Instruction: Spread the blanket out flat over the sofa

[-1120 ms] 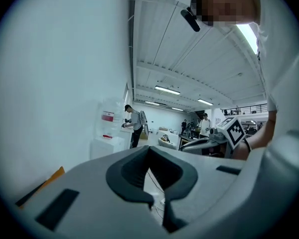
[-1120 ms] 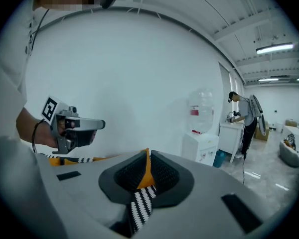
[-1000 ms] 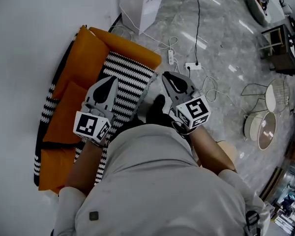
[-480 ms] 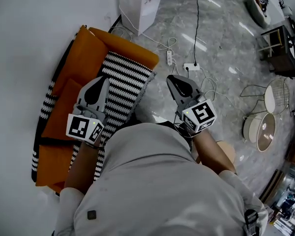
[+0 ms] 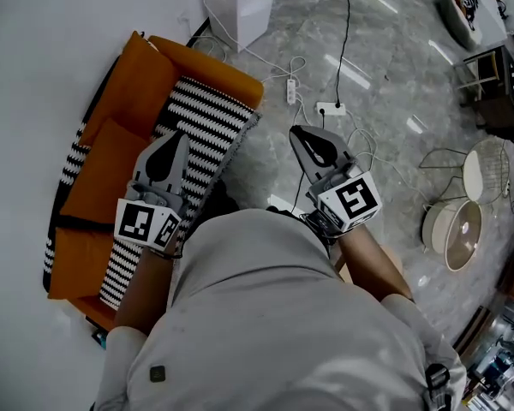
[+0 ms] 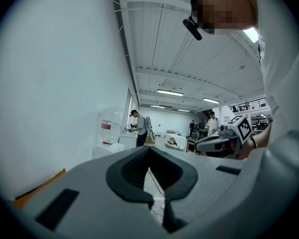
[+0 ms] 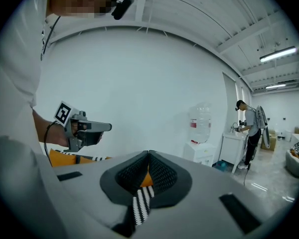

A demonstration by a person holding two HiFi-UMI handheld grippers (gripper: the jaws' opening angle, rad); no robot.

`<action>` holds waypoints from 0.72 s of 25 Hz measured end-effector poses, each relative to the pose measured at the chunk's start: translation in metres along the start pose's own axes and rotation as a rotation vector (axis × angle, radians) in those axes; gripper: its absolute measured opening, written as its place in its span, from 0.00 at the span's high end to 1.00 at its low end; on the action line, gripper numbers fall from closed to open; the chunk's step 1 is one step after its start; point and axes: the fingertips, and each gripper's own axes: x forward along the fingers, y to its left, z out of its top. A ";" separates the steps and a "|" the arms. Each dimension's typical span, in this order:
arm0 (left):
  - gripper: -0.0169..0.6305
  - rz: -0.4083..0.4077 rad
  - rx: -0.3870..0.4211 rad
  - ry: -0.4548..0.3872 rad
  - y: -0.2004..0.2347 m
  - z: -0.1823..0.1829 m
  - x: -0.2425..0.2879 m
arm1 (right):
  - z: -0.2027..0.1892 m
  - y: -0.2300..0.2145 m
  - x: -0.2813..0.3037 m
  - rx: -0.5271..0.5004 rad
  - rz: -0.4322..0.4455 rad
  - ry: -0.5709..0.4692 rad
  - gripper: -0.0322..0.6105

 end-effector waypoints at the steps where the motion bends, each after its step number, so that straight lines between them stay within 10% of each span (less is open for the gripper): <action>1: 0.96 0.002 0.001 0.001 -0.013 -0.001 0.001 | -0.002 -0.002 -0.012 0.000 0.007 -0.007 0.91; 18: 0.96 0.082 0.022 -0.004 -0.177 -0.031 -0.030 | -0.030 0.006 -0.164 -0.033 0.105 -0.079 0.91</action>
